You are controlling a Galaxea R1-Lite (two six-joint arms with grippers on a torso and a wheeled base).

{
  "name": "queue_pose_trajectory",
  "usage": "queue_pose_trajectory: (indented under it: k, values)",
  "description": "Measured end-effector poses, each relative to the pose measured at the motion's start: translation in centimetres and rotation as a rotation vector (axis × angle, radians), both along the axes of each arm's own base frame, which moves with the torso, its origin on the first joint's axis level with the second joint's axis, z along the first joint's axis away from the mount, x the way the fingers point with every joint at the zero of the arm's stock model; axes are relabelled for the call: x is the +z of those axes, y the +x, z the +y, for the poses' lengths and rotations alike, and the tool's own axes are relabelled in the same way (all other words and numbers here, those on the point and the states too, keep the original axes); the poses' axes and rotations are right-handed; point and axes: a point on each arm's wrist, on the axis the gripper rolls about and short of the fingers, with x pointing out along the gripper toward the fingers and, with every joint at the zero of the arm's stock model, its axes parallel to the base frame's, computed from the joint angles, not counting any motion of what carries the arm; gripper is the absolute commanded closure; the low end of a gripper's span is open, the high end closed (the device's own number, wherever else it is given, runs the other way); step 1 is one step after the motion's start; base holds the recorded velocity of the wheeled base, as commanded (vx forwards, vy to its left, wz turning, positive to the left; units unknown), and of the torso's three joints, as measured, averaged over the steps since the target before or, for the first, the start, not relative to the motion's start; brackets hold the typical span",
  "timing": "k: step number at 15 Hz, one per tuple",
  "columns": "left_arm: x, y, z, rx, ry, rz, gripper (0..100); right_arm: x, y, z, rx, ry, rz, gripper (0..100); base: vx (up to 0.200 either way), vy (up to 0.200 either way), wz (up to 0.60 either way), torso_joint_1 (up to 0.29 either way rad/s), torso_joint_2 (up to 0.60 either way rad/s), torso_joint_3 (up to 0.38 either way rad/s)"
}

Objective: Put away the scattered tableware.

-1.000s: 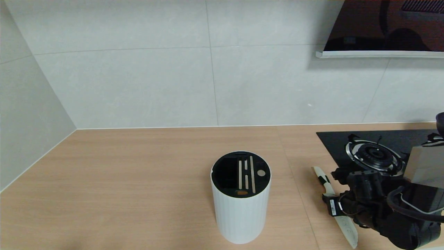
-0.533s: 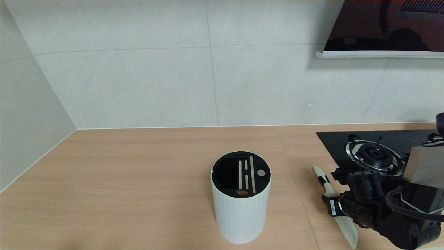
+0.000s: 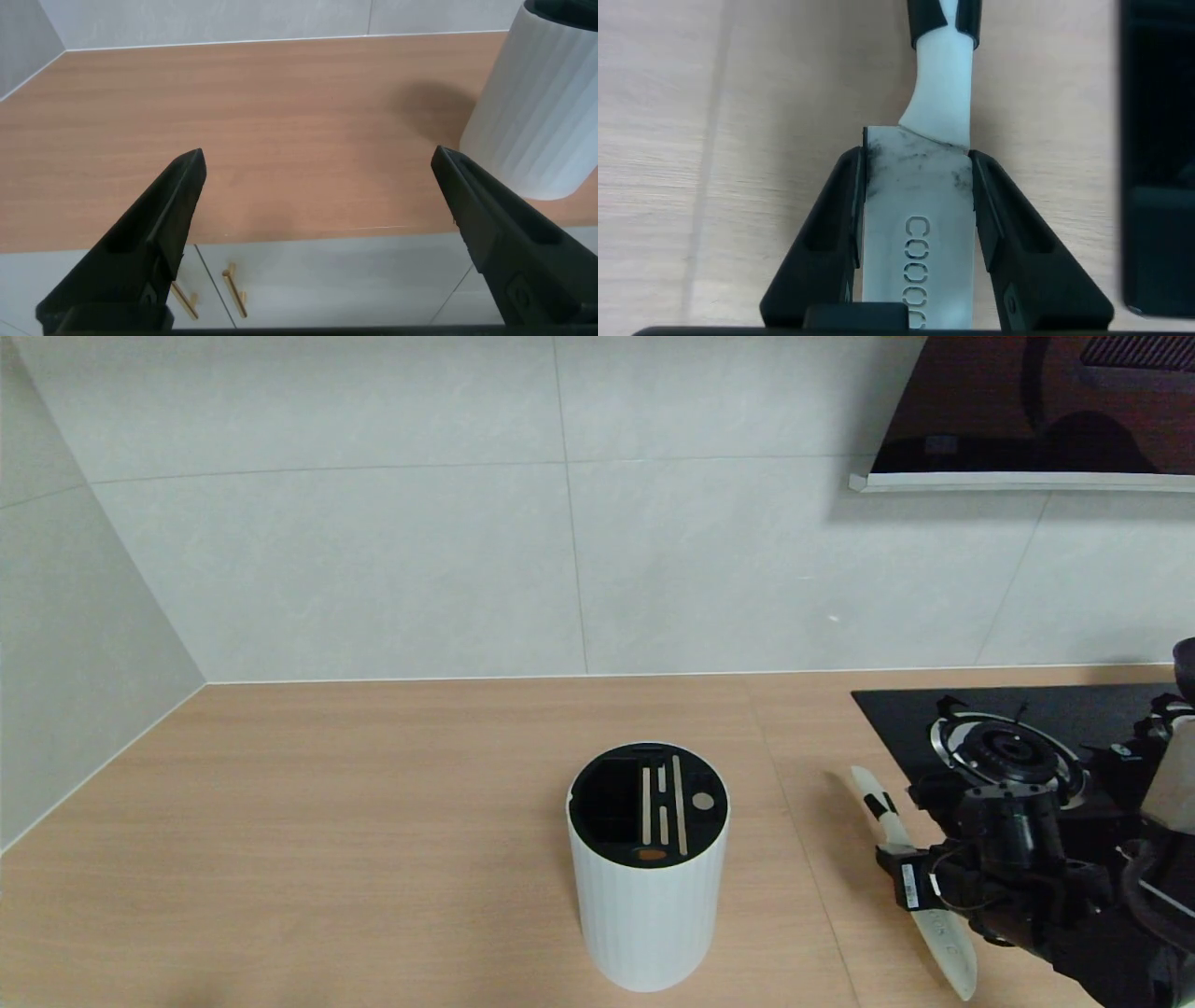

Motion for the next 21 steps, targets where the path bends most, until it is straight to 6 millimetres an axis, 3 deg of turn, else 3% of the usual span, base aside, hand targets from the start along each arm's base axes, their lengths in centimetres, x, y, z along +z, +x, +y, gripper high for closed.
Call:
queue_pose_trajectory:
  k: [8, 11, 15, 19, 21]
  values:
    - [0.4, -0.1, 0.0, -0.006, -0.002, -0.022, 0, 6.1, -3.6, 1.8, 0.105, 0.045, -0.189, 100, 0.000, 0.000, 0.00, 0.000, 0.00, 0.000]
    - [2.5, -0.7, -0.2, -0.111, -0.005, -0.053, 0, 7.8, -4.4, 2.4, 0.142, 0.059, -0.254, 100, 0.000, 0.000, 0.00, 0.000, 0.00, 0.000]
    - [6.7, -0.1, -0.6, -0.325, -0.008, 0.020, 0, 10.0, -2.8, 3.3, 0.159, 0.061, -0.271, 100, 0.000, 0.000, 0.00, 0.000, 0.00, 0.000]
    - [12.1, 3.6, -1.2, -0.583, -0.046, 0.144, 0, 14.4, 0.0, 5.2, 0.194, 0.085, -0.325, 100, 0.000, 0.000, 0.00, 0.000, 0.00, 0.000]
    - [14.3, 6.5, -1.8, -0.714, -0.090, 0.202, 0, 16.3, 0.1, 6.9, 0.243, 0.104, -0.348, 100, 0.000, 0.000, 0.00, 0.000, 0.00, 0.000]
